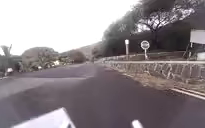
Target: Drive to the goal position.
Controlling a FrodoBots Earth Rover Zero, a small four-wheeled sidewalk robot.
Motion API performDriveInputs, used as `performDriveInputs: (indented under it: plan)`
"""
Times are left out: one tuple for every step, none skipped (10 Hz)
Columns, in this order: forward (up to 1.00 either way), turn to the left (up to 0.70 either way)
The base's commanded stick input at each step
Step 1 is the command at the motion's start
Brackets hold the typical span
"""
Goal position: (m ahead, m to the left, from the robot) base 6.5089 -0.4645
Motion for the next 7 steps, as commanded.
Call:
performDriveInputs:
  plan:
    - [1.0, 0.0]
    - [1.0, 0.0]
    - [1.0, 0.0]
    - [1.0, 0.0]
    - [1.0, 0.0]
    - [1.0, 0.0]
    - [1.0, 0.0]
